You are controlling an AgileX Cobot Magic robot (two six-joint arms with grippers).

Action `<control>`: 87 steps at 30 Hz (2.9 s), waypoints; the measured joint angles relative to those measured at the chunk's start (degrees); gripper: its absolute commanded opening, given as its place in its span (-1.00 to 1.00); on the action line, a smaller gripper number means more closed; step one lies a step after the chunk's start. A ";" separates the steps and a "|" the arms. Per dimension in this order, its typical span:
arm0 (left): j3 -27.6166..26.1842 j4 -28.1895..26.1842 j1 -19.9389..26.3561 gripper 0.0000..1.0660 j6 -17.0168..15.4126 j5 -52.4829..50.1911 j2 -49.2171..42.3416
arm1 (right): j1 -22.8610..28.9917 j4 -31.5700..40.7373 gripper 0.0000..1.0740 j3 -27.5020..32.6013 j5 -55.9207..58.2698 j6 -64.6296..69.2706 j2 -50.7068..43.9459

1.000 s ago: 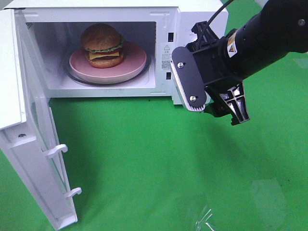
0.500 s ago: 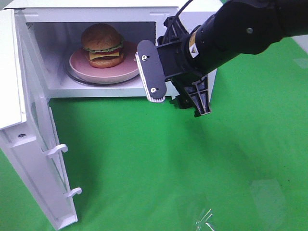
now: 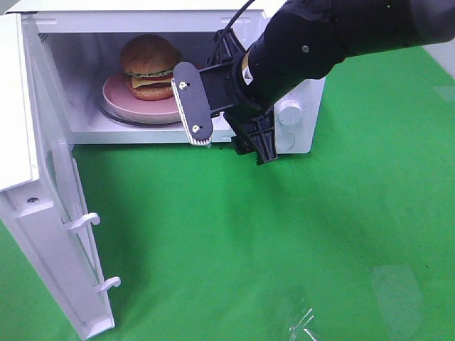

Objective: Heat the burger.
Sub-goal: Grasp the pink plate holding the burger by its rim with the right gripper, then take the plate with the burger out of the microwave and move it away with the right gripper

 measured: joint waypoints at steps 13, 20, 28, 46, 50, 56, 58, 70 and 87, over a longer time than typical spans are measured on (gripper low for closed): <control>0.00 0.00 0.00 0.83 0.00 0.00 0.00 | 0.11 -0.06 0.48 -6.19 -1.89 0.00 7.28; 0.00 0.00 0.00 0.83 0.00 0.00 0.00 | 0.11 0.17 0.46 -11.63 -1.89 0.52 12.26; 0.00 0.00 0.00 0.83 0.00 0.00 0.00 | 0.11 0.23 0.44 -17.53 -1.20 1.26 16.90; 0.00 0.00 0.00 0.83 0.00 0.00 0.00 | 0.11 1.72 0.42 -29.74 1.83 2.58 25.67; 0.00 0.00 0.00 0.83 0.00 0.00 0.00 | 0.11 1.95 0.42 -30.77 1.89 2.58 26.41; 0.00 0.00 0.00 0.83 0.00 0.00 0.00 | 0.11 3.15 0.40 -31.74 2.06 2.58 28.30; 0.00 0.00 0.00 0.83 0.00 0.00 0.00 | 0.11 3.21 0.36 -31.74 2.12 2.58 28.88; 0.00 0.00 0.00 0.83 0.00 0.00 0.00 | 0.11 4.07 -0.97 -32.37 2.23 2.58 29.45; 0.00 0.00 0.00 0.83 0.00 0.00 0.00 | 0.29 4.70 -1.00 -32.37 7.91 0.80 27.50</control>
